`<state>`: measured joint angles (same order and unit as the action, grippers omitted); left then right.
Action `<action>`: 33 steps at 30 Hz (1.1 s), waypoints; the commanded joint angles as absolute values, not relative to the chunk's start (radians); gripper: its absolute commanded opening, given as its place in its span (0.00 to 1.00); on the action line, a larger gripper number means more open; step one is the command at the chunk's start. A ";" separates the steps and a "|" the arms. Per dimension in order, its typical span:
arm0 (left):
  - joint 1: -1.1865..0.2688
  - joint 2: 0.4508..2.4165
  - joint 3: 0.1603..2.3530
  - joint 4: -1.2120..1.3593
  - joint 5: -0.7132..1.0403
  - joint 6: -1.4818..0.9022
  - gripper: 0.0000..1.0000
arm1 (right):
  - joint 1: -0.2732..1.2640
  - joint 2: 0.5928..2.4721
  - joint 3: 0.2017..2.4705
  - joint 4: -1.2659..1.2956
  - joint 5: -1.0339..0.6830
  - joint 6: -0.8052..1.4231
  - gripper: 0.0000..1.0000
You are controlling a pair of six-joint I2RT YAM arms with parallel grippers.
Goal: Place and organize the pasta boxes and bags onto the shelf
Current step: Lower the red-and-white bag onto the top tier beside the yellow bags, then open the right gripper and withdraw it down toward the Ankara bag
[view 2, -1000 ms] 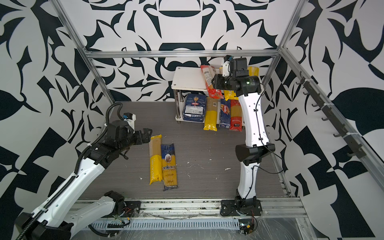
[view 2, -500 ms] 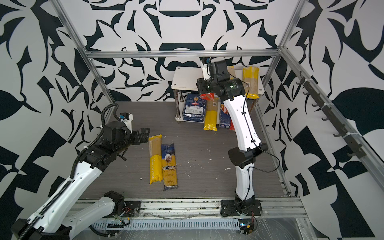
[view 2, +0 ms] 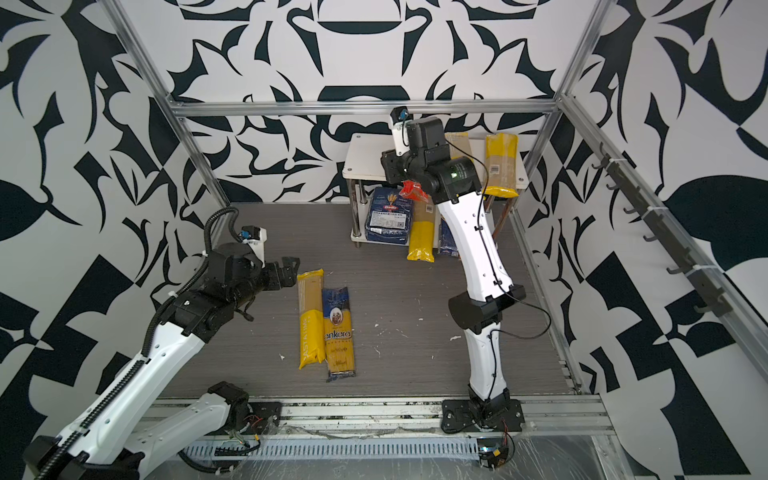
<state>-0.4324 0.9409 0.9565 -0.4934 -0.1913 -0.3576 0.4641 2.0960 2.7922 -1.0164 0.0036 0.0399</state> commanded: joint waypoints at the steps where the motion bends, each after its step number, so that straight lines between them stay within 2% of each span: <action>1: -0.433 0.913 0.935 -0.504 -0.215 -0.342 0.99 | 0.475 2.124 2.815 -0.993 0.003 0.026 0.52; 15: -0.432 0.940 0.939 -0.497 -0.215 -0.334 0.99 | 0.467 2.187 2.818 -1.013 0.135 0.000 0.53; 33: -0.426 0.946 0.941 -0.499 -0.209 -0.331 0.99 | 0.385 2.177 2.812 -1.037 0.127 0.021 0.52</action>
<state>-0.4309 0.9466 0.9417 -0.4980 -0.2054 -0.3393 0.3988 2.2127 2.7930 -1.0344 0.0914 0.0196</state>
